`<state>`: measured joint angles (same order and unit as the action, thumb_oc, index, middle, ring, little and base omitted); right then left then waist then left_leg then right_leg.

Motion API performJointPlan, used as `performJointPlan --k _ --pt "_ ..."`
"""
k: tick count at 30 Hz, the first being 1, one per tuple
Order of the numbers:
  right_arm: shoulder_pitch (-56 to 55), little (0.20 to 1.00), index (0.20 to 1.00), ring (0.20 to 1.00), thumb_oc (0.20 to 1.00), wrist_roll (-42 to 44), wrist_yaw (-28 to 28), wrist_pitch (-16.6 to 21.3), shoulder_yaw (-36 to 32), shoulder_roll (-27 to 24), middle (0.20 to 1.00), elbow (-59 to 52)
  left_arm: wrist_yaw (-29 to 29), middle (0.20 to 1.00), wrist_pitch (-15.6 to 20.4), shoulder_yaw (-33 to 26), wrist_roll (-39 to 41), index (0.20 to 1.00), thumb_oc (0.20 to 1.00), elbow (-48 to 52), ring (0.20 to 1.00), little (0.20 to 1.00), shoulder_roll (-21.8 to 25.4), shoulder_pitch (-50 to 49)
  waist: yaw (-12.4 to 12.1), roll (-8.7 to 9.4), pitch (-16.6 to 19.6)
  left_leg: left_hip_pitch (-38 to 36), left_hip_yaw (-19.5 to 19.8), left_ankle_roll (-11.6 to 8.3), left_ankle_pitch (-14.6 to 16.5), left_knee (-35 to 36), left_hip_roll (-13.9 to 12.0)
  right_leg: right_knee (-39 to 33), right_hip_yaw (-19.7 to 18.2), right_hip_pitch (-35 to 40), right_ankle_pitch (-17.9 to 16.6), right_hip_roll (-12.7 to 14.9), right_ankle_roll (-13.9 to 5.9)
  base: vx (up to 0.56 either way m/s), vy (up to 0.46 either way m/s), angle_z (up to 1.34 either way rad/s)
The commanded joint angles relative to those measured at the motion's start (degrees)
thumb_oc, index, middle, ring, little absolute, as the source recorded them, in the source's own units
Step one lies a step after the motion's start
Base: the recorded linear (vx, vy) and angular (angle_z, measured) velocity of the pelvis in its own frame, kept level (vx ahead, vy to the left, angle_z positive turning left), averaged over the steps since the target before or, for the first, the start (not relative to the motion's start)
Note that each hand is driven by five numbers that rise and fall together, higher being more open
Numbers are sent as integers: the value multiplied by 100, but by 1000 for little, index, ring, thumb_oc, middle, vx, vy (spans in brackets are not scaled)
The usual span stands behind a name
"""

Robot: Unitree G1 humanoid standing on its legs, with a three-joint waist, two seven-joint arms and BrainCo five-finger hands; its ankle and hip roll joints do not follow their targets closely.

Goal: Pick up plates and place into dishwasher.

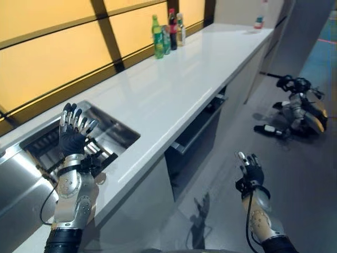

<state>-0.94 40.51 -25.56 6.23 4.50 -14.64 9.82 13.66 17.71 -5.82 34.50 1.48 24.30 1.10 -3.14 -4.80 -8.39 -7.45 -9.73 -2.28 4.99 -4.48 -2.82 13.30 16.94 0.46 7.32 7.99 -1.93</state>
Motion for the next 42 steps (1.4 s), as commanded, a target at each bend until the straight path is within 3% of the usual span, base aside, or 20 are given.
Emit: performJointPlan --k 1,7,9,12,14,15,18,21,22,25,32,36,38,41,42 --pt "388 1000 1000 1000 1000 -907 327 371 -154 -143 1000 -874 142 1000 132 -149 -158 1000 1000 478 1000 1000 119 -105 -44 246 220 385 63 -7 -525 280 122 -892 126 697 -378 42 -5 15 106 -20" --pt "763 1000 1000 1000 1000 -1594 1286 879 10 -590 1000 -1791 322 1000 69 -41 -490 1000 1000 450 1000 1000 -7 -36 -275 352 427 374 249 97 -414 257 253 -849 190 776 -343 172 -122 26 139 -4" --pt "960 1000 1000 1000 1000 -1536 1416 913 61 -718 1000 -2048 272 1000 106 12 -427 1000 1000 402 1000 1000 69 86 -385 440 422 407 373 231 -368 170 353 -266 217 669 -338 314 -215 4 151 18" --pt "1115 1000 1000 1000 1000 -1473 1510 970 120 -836 1000 -2302 -28 1000 243 -12 -325 1000 1000 196 1000 1000 163 178 -496 505 322 431 579 510 -309 53 561 1237 50 95 -776 595 -365 -4 157 63" --pt "1130 1000 1000 1000 1000 -1519 1498 981 137 -866 1000 -2419 -99 1000 323 -5 -398 1000 1000 182 1000 1000 180 133 -553 532 258 463 762 608 -289 -3 664 1719 -184 -147 -867 536 -349 8 73 83" --pt "1172 1000 1000 1000 1000 -1461 1521 1005 152 -878 1000 -2374 -142 1000 323 -7 -332 1000 1000 207 1000 1000 173 112 -564 564 249 454 860 624 -318 33 704 1656 -378 -187 -1004 479 -334 27 -48 87" --pt "1155 1000 1000 1000 1000 -1457 1442 1042 172 -921 1000 -2337 -241 1000 360 118 -336 1000 1000 263 1000 1000 141 101 -584 681 270 626 1364 593 -389 -10 824 526 -801 54 -750 25 -222 43 -126 104" --pt "1271 1000 1000 1000 1000 -1461 1554 1025 237 -939 1000 -2178 -277 1000 259 177 -351 1000 1000 330 1000 1000 78 163 -566 760 320 722 1606 431 -331 -93 825 -759 -1261 187 -843 8 -296 104 -162 112" --pt "1367 1000 1000 1000 1000 -1445 1450 930 287 -976 1000 -2141 -273 1000 198 327 -470 1000 1000 392 1000 1000 62 297 -516 773 332 758 1760 369 -248 -106 795 -1216 -1665 206 -900 -35 -377 109 -170 103" --pt "1517 1000 1000 1000 1000 -1578 1184 691 362 -995 1000 -2077 -269 1000 7 570 -453 1000 1000 393 1000 1000 -14 538 -464 794 411 799 2046 272 -191 -103 731 -1467 -1979 177 -1062 0 -458 116 -177 139" --pt "1468 1000 1000 1000 1000 -1352 1234 261 611 -879 1000 -2022 50 1000 -381 821 -601 1000 1000 443 1000 1000 -127 732 -636 864 580 822 2200 13 -126 -209 376 -1538 -1382 324 -925 13 -404 40 -260 81" --pt "1392 1000 1000 1000 1000 -1339 1169 228 736 -860 1000 -1918 66 1000 -463 778 -462 1000 1000 354 1000 1000 -160 710 -720 833 585 1002 2171 -119 -387 -475 217 -1689 -1137 433 -904 -126 -244 -18 -224 32" --pt "1369 1000 1000 1000 1000 -1363 1132 281 764 -821 1000 -1836 17 1000 -473 809 -336 1000 1000 284 1000 1000 -228 757 -661 809 563 1115 1880 -149 -469 -659 229 -1717 -971 486 -897 -147 -204 -67 -132 36" --pt "1331 1000 1000 1000 1000 -1530 924 386 674 -812 1000 -1754 -220 1000 -463 1028 -336 1000 1000 136 1000 1000 -399 1016 -440 746 524 1349 817 -280 -620 -714 84 -1748 -408 649 -857 -131 -167 -85 -42 95" --pt "1350 1000 1000 1000 1000 -1549 919 413 659 -799 1000 -1705 -173 1000 -449 1118 -395 1000 1000 97 1000 1000 -439 1078 -423 738 513 1404 912 -319 -733 -734 73 -1758 -428 663 -858 -148 -162 -30 17 122"
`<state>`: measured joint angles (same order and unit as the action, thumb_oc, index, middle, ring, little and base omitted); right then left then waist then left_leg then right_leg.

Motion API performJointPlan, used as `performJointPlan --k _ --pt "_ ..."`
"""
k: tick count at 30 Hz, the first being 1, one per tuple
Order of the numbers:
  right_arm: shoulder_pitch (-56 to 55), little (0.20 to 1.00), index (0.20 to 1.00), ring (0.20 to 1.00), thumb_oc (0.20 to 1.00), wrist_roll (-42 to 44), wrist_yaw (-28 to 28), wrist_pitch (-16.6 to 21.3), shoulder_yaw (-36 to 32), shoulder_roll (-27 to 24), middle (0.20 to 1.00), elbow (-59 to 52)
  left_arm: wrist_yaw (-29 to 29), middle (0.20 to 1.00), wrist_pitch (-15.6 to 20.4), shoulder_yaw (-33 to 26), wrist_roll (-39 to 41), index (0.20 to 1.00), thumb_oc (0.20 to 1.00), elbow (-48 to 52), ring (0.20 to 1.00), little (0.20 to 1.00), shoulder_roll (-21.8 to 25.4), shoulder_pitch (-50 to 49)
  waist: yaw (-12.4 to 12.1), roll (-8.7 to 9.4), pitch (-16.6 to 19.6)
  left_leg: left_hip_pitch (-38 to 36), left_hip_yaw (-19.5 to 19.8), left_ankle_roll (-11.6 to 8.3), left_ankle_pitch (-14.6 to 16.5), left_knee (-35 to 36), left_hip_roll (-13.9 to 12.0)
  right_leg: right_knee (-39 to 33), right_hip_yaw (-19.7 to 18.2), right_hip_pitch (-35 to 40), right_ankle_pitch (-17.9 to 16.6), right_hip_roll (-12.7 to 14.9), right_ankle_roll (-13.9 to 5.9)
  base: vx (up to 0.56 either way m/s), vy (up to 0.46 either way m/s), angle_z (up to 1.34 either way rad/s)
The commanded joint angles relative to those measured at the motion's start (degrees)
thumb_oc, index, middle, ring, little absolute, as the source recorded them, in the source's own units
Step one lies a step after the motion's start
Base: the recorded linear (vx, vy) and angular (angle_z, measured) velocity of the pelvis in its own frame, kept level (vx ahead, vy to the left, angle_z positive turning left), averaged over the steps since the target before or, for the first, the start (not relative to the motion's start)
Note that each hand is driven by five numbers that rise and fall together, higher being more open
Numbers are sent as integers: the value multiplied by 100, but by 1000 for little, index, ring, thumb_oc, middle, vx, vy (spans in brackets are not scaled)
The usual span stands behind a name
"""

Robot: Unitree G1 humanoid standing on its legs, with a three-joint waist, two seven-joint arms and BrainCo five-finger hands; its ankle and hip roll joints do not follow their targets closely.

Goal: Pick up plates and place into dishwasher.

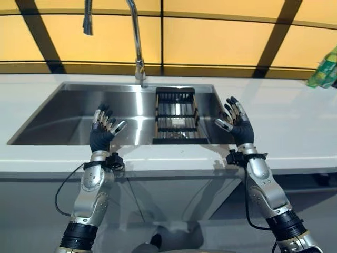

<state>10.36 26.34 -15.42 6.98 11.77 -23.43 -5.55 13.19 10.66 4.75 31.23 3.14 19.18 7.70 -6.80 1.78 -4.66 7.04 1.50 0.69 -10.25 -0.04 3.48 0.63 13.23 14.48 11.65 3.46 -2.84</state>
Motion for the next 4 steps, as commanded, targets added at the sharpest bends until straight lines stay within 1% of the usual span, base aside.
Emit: performJointPlan --k 1,2,3,4 --pt "298 1000 1000 1000 1000 -124 -68 384 -53 83 1000 -59 -66 1000 296 123 -104 1000 1000 -125 1000 1000 29 471 -28 87 135 -108 -80 -585 885 -1085 -510 -478 -93 -761 -1303 324 -84 7 55 73" --pt "368 1000 1000 1000 1000 -146 -26 438 -25 126 1000 74 -26 1000 352 152 -117 1000 1000 -192 1000 1000 5 501 15 79 152 -249 -46 -549 1000 -911 -483 -465 -159 -781 -1293 326 -77 28 86 28" --pt "400 1000 1000 1000 1000 -147 -32 440 -16 160 1000 124 57 1000 365 192 -97 1000 1000 -218 1000 1000 -15 528 79 38 184 -387 -81 -520 1044 -724 -478 -474 -226 -783 -1283 307 -76 43 91 -7" --pt "375 1000 1000 1000 1000 -140 -38 396 -42 158 1000 68 36 1000 286 178 -37 1000 1000 -184 1000 1000 -11 521 100 5 204 -422 -102 -530 990 -660 -498 -495 -253 -762 -1276 298 -79 51 94 -16"
